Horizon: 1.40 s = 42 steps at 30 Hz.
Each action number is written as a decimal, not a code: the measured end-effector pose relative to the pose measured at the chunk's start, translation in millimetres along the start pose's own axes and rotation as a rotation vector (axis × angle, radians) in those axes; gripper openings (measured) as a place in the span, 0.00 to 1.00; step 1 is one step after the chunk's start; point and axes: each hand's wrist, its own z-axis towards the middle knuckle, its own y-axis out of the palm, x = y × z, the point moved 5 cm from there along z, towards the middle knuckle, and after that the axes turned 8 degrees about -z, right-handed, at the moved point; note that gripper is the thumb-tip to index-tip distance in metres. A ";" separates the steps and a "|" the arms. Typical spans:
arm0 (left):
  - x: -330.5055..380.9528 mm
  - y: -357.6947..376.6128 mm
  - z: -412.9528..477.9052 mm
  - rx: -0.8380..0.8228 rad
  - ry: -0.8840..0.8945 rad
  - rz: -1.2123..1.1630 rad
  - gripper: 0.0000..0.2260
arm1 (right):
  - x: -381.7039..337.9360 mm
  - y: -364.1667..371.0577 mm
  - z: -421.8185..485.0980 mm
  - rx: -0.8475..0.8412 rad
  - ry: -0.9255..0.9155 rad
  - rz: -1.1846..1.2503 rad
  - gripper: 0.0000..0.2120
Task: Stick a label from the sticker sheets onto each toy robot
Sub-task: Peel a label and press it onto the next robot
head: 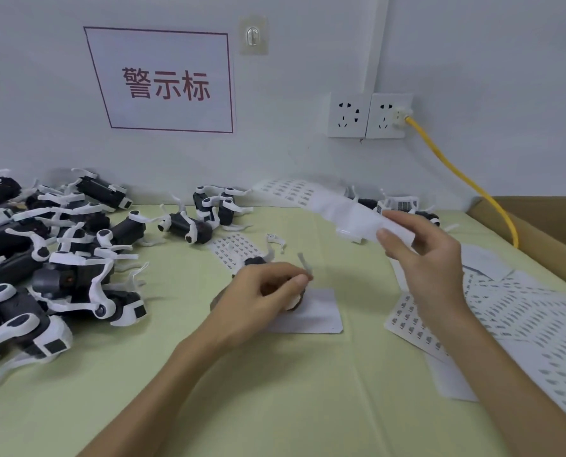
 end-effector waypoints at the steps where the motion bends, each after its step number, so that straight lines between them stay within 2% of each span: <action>1: 3.6 0.4 0.8 0.044 0.003 -0.067 0.15 | -2.9 2.7 -0.9 -0.051 -0.029 0.031 0.14; 4: 8.2 -5.9 3.9 0.210 -0.063 -0.340 0.19 | -10.4 10.9 -5.7 -0.181 -0.103 0.084 0.16; 6: 4.7 -12.7 4.2 0.335 -0.107 -0.531 0.16 | -13.4 15.3 -9.3 -0.226 -0.149 0.030 0.17; 8: -0.8 -21.0 3.1 0.453 -0.120 -0.600 0.11 | -17.4 19.9 -14.7 -0.254 -0.227 -0.085 0.16; 10: -4.9 -24.9 3.0 0.505 -0.135 -0.585 0.11 | -23.1 23.5 -21.6 -0.256 -0.350 -0.215 0.11; 14: -2.4 -20.0 4.7 0.421 -0.125 -0.478 0.17 | -32.9 30.0 -30.5 -0.227 -0.482 -0.292 0.03; 18: 5.9 -7.4 2.6 0.260 -0.107 -0.394 0.21 | -42.1 36.4 -37.0 -0.213 -0.564 -0.316 0.08; 19: 6.9 -4.8 2.3 0.230 -0.112 -0.390 0.20 | -43.7 37.7 -38.6 -0.220 -0.577 -0.312 0.10; 22: 7.9 -0.6 2.2 0.164 -0.105 -0.389 0.07 | -46.8 39.7 -42.2 -0.236 -0.601 -0.299 0.12; 27: 18.0 5.0 0.6 0.082 0.019 -0.353 0.04 | -47.2 40.0 -42.8 -0.206 -0.616 -0.304 0.11; 28: 20.1 6.4 -0.1 0.080 0.048 -0.340 0.02 | -47.0 39.9 -42.8 -0.197 -0.613 -0.302 0.11; 32: 24.5 7.4 -2.4 0.136 0.114 -0.262 0.07 | -49.4 38.6 -44.0 -0.136 -0.622 -0.340 0.08; 35: 29.4 9.9 -4.5 0.132 0.149 -0.216 0.05 | -52.7 36.5 -44.3 -0.070 -0.666 -0.397 0.07; 42: 32.9 12.3 -6.4 0.134 0.166 -0.142 0.14 | -51.9 37.8 -46.0 -0.139 -0.686 -0.326 0.01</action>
